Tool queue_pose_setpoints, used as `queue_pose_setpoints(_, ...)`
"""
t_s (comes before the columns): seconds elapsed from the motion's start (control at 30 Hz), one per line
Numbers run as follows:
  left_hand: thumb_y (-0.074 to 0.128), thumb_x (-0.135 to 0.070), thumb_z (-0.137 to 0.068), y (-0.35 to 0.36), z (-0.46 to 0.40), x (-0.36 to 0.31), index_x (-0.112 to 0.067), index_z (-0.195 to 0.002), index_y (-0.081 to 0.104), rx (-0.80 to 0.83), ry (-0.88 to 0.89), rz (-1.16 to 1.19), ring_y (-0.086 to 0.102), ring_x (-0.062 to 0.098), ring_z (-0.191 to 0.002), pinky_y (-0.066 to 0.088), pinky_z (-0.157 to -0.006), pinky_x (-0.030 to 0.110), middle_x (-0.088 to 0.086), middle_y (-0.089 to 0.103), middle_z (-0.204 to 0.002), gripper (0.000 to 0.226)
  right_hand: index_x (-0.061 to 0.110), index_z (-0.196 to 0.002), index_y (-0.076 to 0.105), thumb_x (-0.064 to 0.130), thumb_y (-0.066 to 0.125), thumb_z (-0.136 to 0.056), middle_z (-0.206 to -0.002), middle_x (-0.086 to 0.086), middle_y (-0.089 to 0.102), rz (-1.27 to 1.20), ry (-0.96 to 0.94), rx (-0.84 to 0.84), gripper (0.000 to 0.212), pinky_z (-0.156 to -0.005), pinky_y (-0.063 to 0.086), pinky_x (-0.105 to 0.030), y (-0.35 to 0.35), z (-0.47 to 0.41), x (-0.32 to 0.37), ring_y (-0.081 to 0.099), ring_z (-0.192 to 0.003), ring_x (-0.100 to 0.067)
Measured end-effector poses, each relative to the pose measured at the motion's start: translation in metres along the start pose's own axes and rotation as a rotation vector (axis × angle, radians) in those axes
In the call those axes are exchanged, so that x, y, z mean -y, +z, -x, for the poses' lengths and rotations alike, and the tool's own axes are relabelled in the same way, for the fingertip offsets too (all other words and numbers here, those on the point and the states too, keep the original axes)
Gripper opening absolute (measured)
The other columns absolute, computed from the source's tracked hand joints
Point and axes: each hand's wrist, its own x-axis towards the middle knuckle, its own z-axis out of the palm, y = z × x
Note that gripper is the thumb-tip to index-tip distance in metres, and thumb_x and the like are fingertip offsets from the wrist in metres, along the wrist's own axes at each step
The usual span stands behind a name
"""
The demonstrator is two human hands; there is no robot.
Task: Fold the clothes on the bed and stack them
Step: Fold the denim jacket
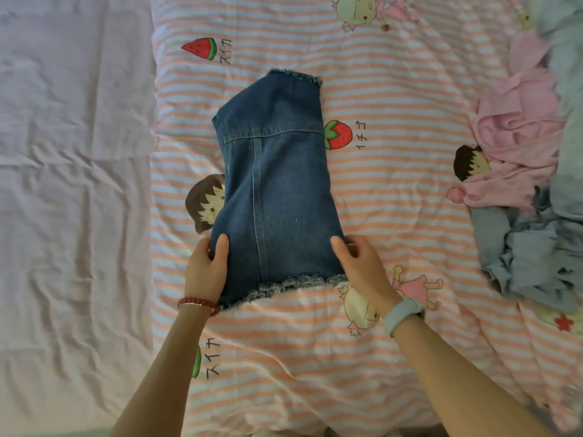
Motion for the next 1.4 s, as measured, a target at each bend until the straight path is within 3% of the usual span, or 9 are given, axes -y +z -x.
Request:
queue_pose_setpoints(0.13,0.038,-0.025,-0.098,0.006,0.013,-0.002,-0.009,-0.090,0.045,-0.172,0.075,-0.014,0.044,0.006,-0.063,0.029,-0.051,0.024,-0.007,0.048,-0.073,0.019,0.006,-0.103,0.047,0.020,0.043,-0.098,-0.080,0.001,0.051,0.007,-0.075,-0.068,0.016,-0.052,0.037,-0.018,0.010,0.000,-0.003,0.047,-0.067,-0.013)
queue_pose_setpoints(0.33,0.047,-0.019,-0.094,0.011,0.015,0.009,-0.006,-0.104,0.048,-0.138,-0.034,-0.278,0.056,0.033,-0.084,0.038,-0.065,0.033,0.015,0.059,-0.102,0.017,0.008,-0.098,0.048,0.009,0.042,-0.095,-0.076,-0.004,0.053,0.296,0.011,-0.162,0.007,-0.054,0.042,-0.035,0.003,0.008,-0.017,0.051,-0.063,-0.023)
queue_pose_setpoints(0.5,0.054,-0.008,-0.089,0.010,-0.017,-0.037,-0.001,-0.124,0.052,-0.292,0.468,-0.342,0.047,0.037,-0.118,0.040,-0.095,0.048,0.019,0.050,-0.128,0.036,0.005,-0.123,0.054,0.001,0.051,-0.085,-0.121,-0.015,0.055,0.524,-0.455,-0.405,0.039,-0.089,0.044,-0.044,0.004,-0.022,0.039,0.052,-0.111,-0.032)
queue_pose_setpoints(0.7,0.016,-0.040,-0.099,0.038,-0.097,-0.071,-0.023,-0.149,0.006,0.091,0.553,-0.847,-0.003,0.015,-0.144,0.003,-0.114,0.048,-0.004,0.001,-0.157,0.054,0.023,-0.147,0.023,0.031,0.033,-0.097,-0.155,-0.007,0.018,0.913,-0.598,-0.095,0.051,-0.112,0.010,-0.054,0.037,-0.090,0.073,0.009,-0.143,-0.030)
queue_pose_setpoints(0.9,0.006,-0.052,-0.095,0.043,-0.138,-0.044,-0.025,-0.147,-0.011,0.202,0.345,-0.981,-0.011,0.013,-0.143,-0.003,-0.115,0.046,-0.008,-0.014,-0.155,0.061,0.038,-0.147,0.006,0.050,0.018,-0.095,-0.158,0.005,-0.002,1.021,-0.434,-0.011,0.055,-0.114,0.002,-0.049,0.038,-0.118,0.027,-0.008,-0.144,-0.023)
queue_pose_setpoints(1.0,0.011,-0.050,-0.096,0.041,-0.139,-0.057,-0.023,-0.148,-0.006,0.231,0.317,-0.963,-0.010,0.015,-0.143,-0.002,-0.115,0.049,-0.007,-0.012,-0.156,0.060,0.034,-0.147,0.017,0.047,0.025,-0.096,-0.157,0.003,0.007,0.943,-0.489,0.010,0.053,-0.114,0.006,-0.051,0.035,-0.122,0.035,-0.001,-0.144,-0.024)
queue_pose_setpoints(1.07,0.020,-0.047,-0.096,0.039,-0.128,-0.064,-0.020,-0.148,0.008,0.126,0.349,-0.960,-0.004,0.020,-0.144,0.000,-0.113,0.054,-0.003,-0.002,-0.157,0.060,0.019,-0.134,0.048,0.031,0.044,-0.095,-0.144,-0.007,0.040,0.688,-0.596,-0.094,0.041,-0.108,0.028,-0.052,0.022,-0.125,0.048,0.031,-0.135,-0.030)
queue_pose_setpoints(1.2,0.030,-0.054,-0.089,0.062,-0.081,-0.078,-0.025,-0.140,0.038,-0.014,0.645,-0.880,0.025,0.032,-0.139,0.008,-0.106,0.063,0.006,0.032,-0.150,0.060,0.004,-0.118,0.053,0.021,0.055,-0.091,-0.107,-0.002,0.056,0.257,-0.501,-0.242,0.033,-0.090,0.034,-0.018,-0.009,-0.161,0.090,0.050,-0.107,-0.024)
queue_pose_setpoints(1.4,0.007,-0.073,-0.082,0.093,-0.079,-0.049,-0.044,-0.144,0.005,0.161,0.617,-1.038,-0.002,0.032,-0.143,-0.009,-0.105,0.065,-0.001,0.005,-0.157,0.069,0.007,-0.125,0.049,0.037,0.069,-0.081,-0.121,-0.006,0.059,-0.145,-0.069,0.049,0.057,-0.095,0.048,-0.036,-0.010,-0.229,0.144,0.058,-0.108,-0.019)
